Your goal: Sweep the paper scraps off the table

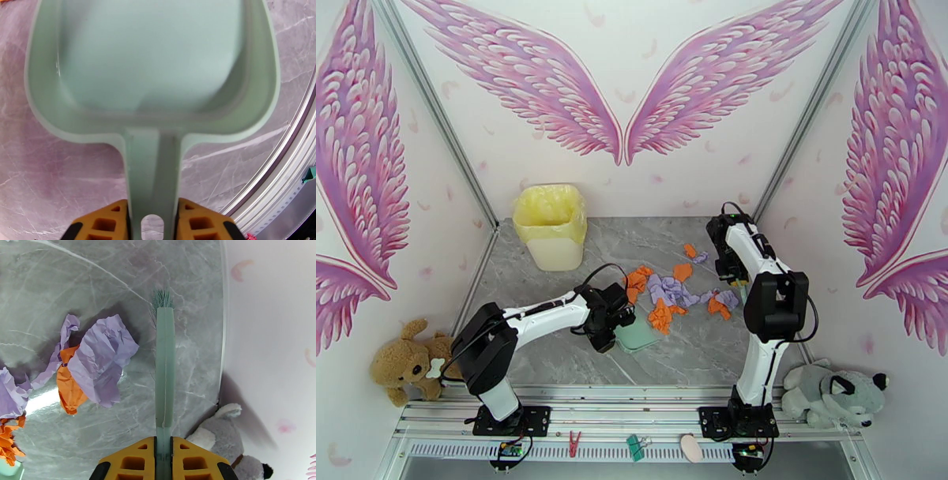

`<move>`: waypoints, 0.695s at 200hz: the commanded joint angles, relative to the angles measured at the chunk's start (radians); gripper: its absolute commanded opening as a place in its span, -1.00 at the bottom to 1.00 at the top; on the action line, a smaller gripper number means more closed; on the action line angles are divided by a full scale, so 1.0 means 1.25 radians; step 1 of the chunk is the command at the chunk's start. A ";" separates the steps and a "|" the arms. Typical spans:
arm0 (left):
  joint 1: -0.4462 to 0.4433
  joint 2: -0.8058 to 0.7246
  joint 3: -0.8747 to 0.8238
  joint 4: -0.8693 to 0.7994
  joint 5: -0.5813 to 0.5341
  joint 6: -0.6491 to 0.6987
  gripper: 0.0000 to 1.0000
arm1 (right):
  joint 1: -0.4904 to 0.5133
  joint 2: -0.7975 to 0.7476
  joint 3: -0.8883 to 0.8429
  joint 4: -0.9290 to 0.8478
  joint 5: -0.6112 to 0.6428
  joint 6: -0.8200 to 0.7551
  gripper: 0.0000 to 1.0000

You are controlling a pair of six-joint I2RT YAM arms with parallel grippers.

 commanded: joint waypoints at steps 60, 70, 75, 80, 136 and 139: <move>-0.003 0.030 0.038 -0.008 -0.006 -0.005 -1.00 | 0.105 0.015 -0.005 0.056 -0.027 -0.026 -1.00; -0.003 0.032 0.039 -0.008 -0.007 -0.005 -1.00 | 0.117 0.019 -0.005 0.057 -0.041 -0.022 -1.00; -0.003 0.032 0.040 -0.008 -0.007 -0.005 -1.00 | 0.121 0.020 -0.005 0.059 -0.052 -0.019 -1.00; -0.003 0.033 0.040 -0.008 -0.006 -0.006 -1.00 | 0.125 0.021 -0.007 0.060 -0.062 -0.015 -1.00; -0.003 0.047 0.053 -0.005 -0.004 -0.006 -1.00 | 0.210 0.012 -0.021 0.062 -0.130 0.018 -1.00; -0.003 0.046 0.052 -0.004 -0.004 -0.006 -1.00 | 0.216 0.012 -0.021 0.061 -0.134 0.020 -1.00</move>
